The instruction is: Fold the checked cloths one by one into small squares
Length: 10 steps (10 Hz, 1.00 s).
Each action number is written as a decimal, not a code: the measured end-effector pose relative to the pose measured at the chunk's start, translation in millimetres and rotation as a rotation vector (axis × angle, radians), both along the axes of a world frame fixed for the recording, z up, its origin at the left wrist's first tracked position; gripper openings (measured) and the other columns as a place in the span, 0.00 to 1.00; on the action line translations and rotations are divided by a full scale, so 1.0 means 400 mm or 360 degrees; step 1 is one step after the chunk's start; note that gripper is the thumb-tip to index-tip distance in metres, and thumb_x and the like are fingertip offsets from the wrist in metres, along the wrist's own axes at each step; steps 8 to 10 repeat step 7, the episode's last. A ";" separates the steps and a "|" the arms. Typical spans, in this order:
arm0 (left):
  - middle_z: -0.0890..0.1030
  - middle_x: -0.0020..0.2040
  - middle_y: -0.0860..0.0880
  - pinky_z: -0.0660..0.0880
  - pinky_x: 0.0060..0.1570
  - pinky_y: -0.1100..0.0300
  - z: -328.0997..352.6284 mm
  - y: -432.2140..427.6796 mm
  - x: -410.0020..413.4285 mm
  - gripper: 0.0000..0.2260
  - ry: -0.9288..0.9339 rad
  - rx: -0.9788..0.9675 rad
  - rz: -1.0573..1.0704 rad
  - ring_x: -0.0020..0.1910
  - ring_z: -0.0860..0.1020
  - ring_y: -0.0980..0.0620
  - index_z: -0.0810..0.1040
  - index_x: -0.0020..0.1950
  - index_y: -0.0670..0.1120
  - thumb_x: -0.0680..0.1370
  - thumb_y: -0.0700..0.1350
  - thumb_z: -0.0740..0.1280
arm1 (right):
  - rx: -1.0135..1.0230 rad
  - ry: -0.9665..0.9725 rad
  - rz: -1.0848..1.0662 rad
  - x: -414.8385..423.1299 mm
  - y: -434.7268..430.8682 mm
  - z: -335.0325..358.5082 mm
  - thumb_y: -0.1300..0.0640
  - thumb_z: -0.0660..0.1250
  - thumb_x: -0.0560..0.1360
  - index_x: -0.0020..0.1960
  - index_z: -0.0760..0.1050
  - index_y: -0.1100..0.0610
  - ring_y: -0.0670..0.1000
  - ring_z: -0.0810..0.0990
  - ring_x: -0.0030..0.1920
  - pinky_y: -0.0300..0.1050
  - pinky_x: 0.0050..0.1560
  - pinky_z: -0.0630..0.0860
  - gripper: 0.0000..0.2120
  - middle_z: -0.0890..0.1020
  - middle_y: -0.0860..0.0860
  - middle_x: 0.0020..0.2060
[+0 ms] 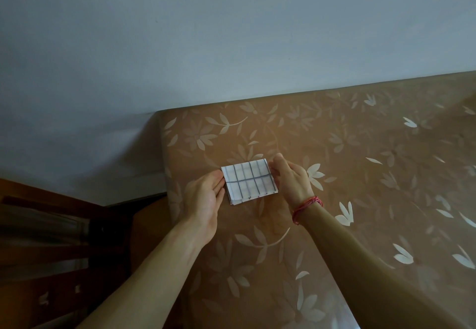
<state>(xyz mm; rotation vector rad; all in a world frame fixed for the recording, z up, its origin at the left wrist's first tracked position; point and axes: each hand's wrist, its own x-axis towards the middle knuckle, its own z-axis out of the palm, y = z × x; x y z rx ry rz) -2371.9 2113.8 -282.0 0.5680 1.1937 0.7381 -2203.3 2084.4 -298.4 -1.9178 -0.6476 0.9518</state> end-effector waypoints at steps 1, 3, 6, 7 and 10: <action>0.81 0.52 0.52 0.72 0.63 0.58 0.002 -0.001 -0.001 0.08 0.0016 0.0015 -0.0012 0.61 0.77 0.53 0.79 0.50 0.49 0.82 0.41 0.61 | 0.0002 0.0006 0.0004 0.000 -0.005 -0.006 0.42 0.59 0.78 0.42 0.82 0.58 0.57 0.81 0.51 0.59 0.57 0.77 0.22 0.84 0.56 0.46; 0.81 0.48 0.55 0.71 0.63 0.59 0.009 -0.002 -0.005 0.10 0.0062 0.0096 -0.0079 0.58 0.77 0.56 0.78 0.46 0.51 0.82 0.41 0.59 | 0.0079 -0.0047 0.0052 0.003 -0.011 -0.002 0.45 0.59 0.78 0.36 0.81 0.49 0.53 0.80 0.46 0.53 0.54 0.77 0.19 0.83 0.49 0.39; 0.73 0.63 0.56 0.68 0.56 0.65 0.047 -0.035 -0.060 0.17 0.0588 0.0502 -0.0470 0.62 0.70 0.59 0.71 0.71 0.50 0.82 0.47 0.60 | -0.0117 -0.0391 0.0319 -0.007 -0.094 0.057 0.40 0.56 0.78 0.68 0.72 0.50 0.47 0.76 0.61 0.45 0.60 0.72 0.23 0.77 0.45 0.61; 0.72 0.68 0.54 0.67 0.62 0.61 0.074 -0.065 -0.082 0.18 0.0774 0.0747 -0.0567 0.64 0.68 0.60 0.70 0.72 0.51 0.81 0.49 0.61 | -0.0107 -0.0516 0.0323 -0.020 -0.136 0.096 0.41 0.58 0.78 0.73 0.65 0.51 0.48 0.73 0.66 0.49 0.65 0.71 0.27 0.73 0.49 0.68; 0.72 0.68 0.54 0.67 0.62 0.61 0.074 -0.065 -0.082 0.18 0.0774 0.0747 -0.0567 0.64 0.68 0.60 0.70 0.72 0.51 0.81 0.49 0.61 | -0.0107 -0.0516 0.0323 -0.020 -0.136 0.096 0.41 0.58 0.78 0.73 0.65 0.51 0.48 0.73 0.66 0.49 0.65 0.71 0.27 0.73 0.49 0.68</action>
